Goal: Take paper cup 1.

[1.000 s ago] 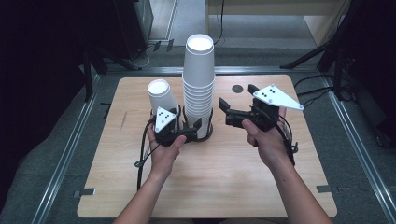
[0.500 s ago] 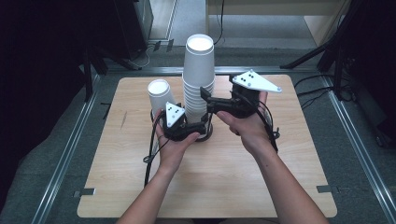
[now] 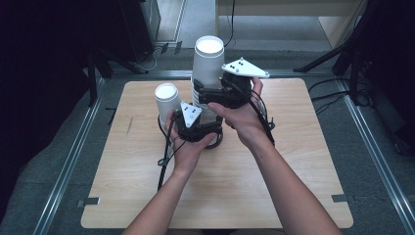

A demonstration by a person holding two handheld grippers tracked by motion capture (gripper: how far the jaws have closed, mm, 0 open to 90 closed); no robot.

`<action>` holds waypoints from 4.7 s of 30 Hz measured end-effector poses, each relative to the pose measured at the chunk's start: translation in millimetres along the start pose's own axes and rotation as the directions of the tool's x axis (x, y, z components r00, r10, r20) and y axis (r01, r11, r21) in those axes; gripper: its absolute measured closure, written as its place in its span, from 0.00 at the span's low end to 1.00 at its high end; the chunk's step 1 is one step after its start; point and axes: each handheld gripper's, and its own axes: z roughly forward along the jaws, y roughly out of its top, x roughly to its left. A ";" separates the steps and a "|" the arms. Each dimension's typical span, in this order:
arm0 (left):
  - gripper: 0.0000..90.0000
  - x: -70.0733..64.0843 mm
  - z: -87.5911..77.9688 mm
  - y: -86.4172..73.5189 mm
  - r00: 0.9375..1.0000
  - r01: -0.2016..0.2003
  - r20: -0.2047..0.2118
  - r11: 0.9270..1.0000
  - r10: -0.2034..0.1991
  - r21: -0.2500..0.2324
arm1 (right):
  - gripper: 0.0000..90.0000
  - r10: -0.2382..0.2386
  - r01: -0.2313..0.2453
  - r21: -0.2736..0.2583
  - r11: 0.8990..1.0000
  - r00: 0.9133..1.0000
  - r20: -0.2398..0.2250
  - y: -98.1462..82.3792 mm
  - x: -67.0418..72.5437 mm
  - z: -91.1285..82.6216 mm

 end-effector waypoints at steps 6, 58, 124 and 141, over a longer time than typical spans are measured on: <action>0.01 -1.0 3.8 0.9 1.000 0.011 -0.016 1.000 -0.011 -0.015 | 0.05 0.031 -0.031 -0.001 1.000 0.999 -0.019 -0.6 -6.2 13.6; 0.03 -1.4 5.8 1.0 1.000 -0.004 -0.029 1.000 0.004 -0.006 | 0.18 -0.036 0.044 -0.262 0.964 0.999 0.035 60.0 2.0 -28.1; 0.01 15.9 -80.5 -55.8 0.989 -0.019 0.148 0.997 0.007 0.080 | 0.15 -0.039 0.069 -0.130 0.989 0.974 0.223 -119.9 -67.1 -114.2; 0.01 9.4 -88.8 -66.5 0.981 -0.030 0.195 0.993 0.008 0.110 | 0.15 -0.211 0.218 -0.002 0.976 0.950 0.231 -177.3 -54.8 -111.6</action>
